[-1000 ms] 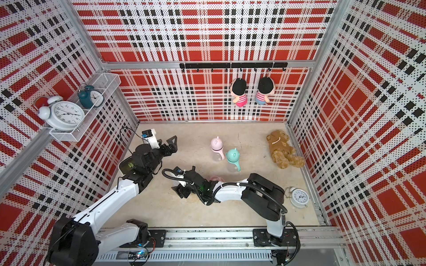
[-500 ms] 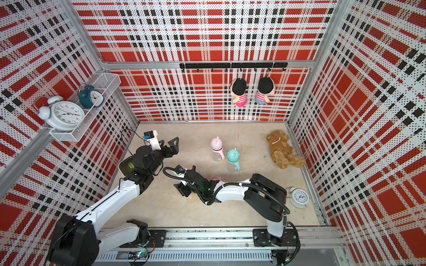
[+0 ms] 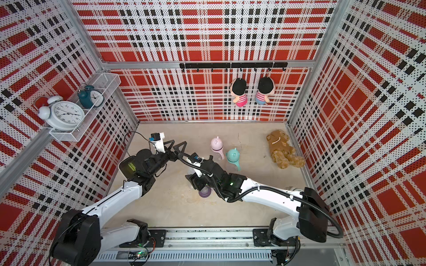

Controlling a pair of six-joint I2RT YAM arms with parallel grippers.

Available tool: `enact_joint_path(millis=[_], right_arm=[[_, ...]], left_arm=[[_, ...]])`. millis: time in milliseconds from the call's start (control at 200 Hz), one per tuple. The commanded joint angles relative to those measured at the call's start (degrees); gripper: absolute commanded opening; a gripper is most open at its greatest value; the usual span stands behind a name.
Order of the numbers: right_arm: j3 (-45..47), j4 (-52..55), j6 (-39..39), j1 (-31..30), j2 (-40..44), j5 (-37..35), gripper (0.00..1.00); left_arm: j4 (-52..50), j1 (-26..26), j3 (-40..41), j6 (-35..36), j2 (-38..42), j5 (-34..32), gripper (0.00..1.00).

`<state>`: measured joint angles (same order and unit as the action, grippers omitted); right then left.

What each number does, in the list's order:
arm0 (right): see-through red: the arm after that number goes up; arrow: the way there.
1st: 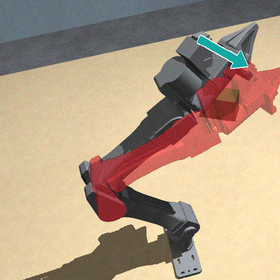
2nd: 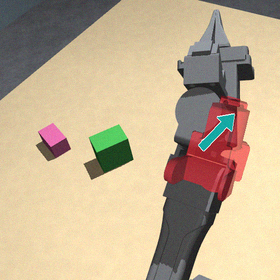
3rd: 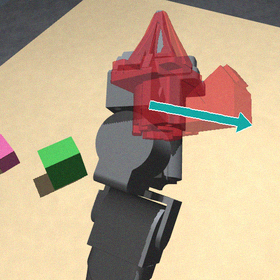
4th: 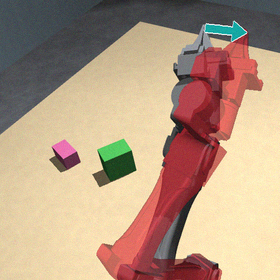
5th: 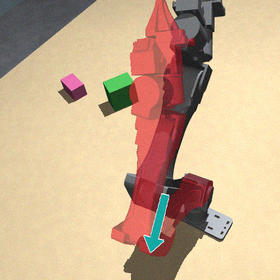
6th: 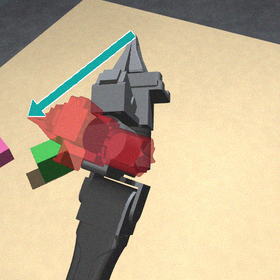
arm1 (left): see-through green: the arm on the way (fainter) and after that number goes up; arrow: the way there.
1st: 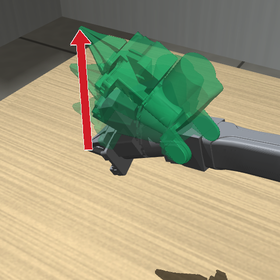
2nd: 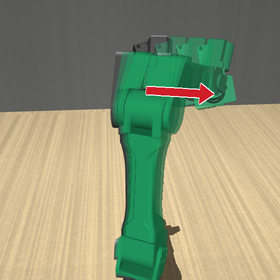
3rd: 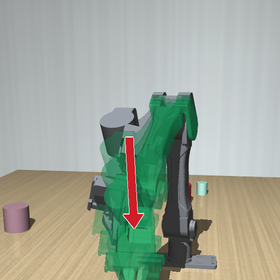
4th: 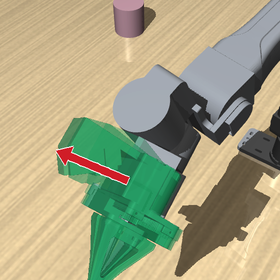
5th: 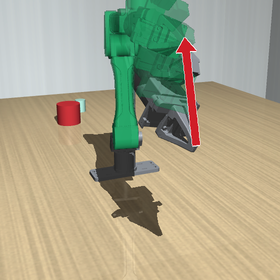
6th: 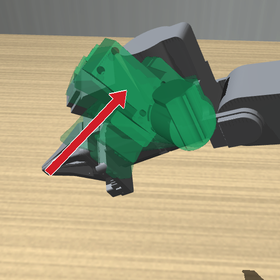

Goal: Assemble the baby bottles
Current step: Pick up the baby bottle from the center of the board.

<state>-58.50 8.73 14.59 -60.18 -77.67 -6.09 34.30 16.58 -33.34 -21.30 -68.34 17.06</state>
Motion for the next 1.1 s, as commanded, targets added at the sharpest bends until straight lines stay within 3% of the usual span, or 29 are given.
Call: enact_joint_path(millis=[0, 251, 391, 556, 686, 872, 1097], right_arm=[[0.2, 9.7, 1.4, 2.9, 3.4, 1.7, 0.55], [-4.3, 19.2, 0.1, 9.2, 7.3, 2.4, 0.55], [-6.5, 21.2, -0.3, 12.8, 8.7, 3.4, 0.55], [-9.2, 22.7, -0.9, 15.2, 8.9, 2.8, 0.55], [-11.3, 22.8, -1.9, 15.4, 9.0, 4.1, 0.56], [-13.5, 22.4, -3.2, 15.4, 8.8, 7.6, 0.56], [-11.8, 17.4, -2.6, 15.4, 9.3, 12.4, 0.56]], left_arm=[[5.1, 2.1, 0.9, 4.8, -0.3, 6.0, 0.98], [7.6, 8.7, 2.3, 11.0, -2.5, 12.8, 0.98], [8.2, 12.4, 4.0, 14.8, -3.1, 11.3, 0.98], [11.1, 15.0, 4.8, 16.3, -5.0, 18.1, 0.99], [11.1, 17.9, 4.5, 19.0, -6.0, 17.1, 0.99], [13.7, 18.8, 2.9, 18.3, -10.1, 19.1, 1.0], [24.1, 19.6, 0.7, 12.8, -15.3, 22.0, 0.99]])
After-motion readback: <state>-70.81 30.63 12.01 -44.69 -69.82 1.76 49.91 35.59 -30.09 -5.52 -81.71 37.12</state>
